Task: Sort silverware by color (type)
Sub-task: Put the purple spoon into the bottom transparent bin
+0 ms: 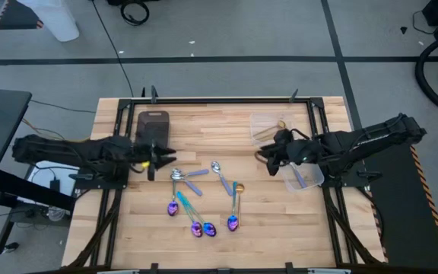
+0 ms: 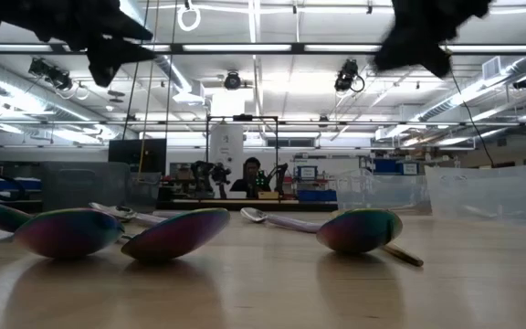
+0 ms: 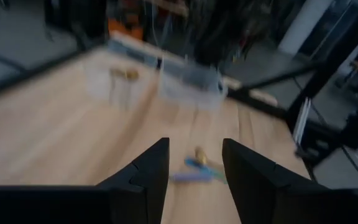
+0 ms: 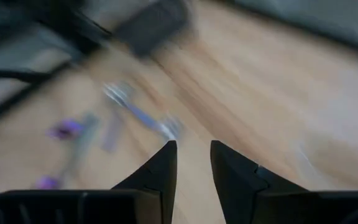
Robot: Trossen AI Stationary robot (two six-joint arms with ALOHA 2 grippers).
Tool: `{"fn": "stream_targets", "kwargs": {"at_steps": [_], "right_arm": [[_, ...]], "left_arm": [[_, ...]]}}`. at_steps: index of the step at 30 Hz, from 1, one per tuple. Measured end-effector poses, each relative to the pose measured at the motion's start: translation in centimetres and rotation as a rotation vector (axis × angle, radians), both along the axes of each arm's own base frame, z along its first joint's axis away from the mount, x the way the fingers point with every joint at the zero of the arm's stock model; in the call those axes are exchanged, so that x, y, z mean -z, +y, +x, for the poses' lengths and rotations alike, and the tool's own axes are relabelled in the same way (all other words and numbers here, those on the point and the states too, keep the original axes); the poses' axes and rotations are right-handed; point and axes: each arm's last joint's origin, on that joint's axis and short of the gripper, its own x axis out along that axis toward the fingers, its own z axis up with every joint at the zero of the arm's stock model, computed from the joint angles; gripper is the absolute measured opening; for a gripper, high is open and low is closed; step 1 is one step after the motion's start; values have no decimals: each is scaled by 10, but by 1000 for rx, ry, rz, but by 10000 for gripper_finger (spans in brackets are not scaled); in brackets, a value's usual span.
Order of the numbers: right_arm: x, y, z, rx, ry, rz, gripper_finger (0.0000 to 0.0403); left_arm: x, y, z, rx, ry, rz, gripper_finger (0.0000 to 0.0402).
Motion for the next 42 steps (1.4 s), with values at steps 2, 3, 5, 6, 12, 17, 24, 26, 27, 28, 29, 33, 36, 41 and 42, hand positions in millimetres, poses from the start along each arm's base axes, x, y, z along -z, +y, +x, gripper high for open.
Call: {"fn": "stream_targets", "kwargs": {"at_steps": [2,3,5,6,12,17,24,26,27,28,29,33,36,41,42], "right_arm": [[-16,2,6,-87,-120,-118,107],[-24,2,8,-116,-184,-179,107],[-40,2,6,-146,-283,-289,107],[-47,1,4,-149,-321,-333,107],[-57,6,0,-182,-387,-394,107],[-57,14,-2,-225,-390,-402,107],[-60,20,-3,-252,-403,-459,107],[-60,20,-3,-251,-399,-469,107],[-60,20,-3,-251,-398,-470,107],[-60,20,-3,-251,-399,-469,107],[-60,20,-3,-251,-400,-469,107],[-61,20,-3,-251,-405,-473,107],[-61,20,-3,-249,-406,-467,107],[-61,20,-3,-249,-409,-473,107],[-61,20,-3,-247,-409,-474,107]], "left_arm": [[6,-4,7,17,42,-33,155],[9,-7,10,23,63,-53,155],[15,-11,15,27,97,-113,155],[18,-14,18,26,115,-154,155],[37,-29,30,13,222,-311,155],[47,-41,36,-47,274,-350,155],[35,-54,53,-92,356,-326,155],[31,-58,60,-128,389,-288,155],[29,-59,64,-144,409,-265,155],[28,-61,68,-152,433,-237,155],[26,-63,71,-155,453,-208,155],[25,-69,86,-113,520,-82,155],[28,-73,95,-64,560,-16,155],[41,-73,106,-49,624,14,155],[45,-72,108,-43,644,0,155]]}}
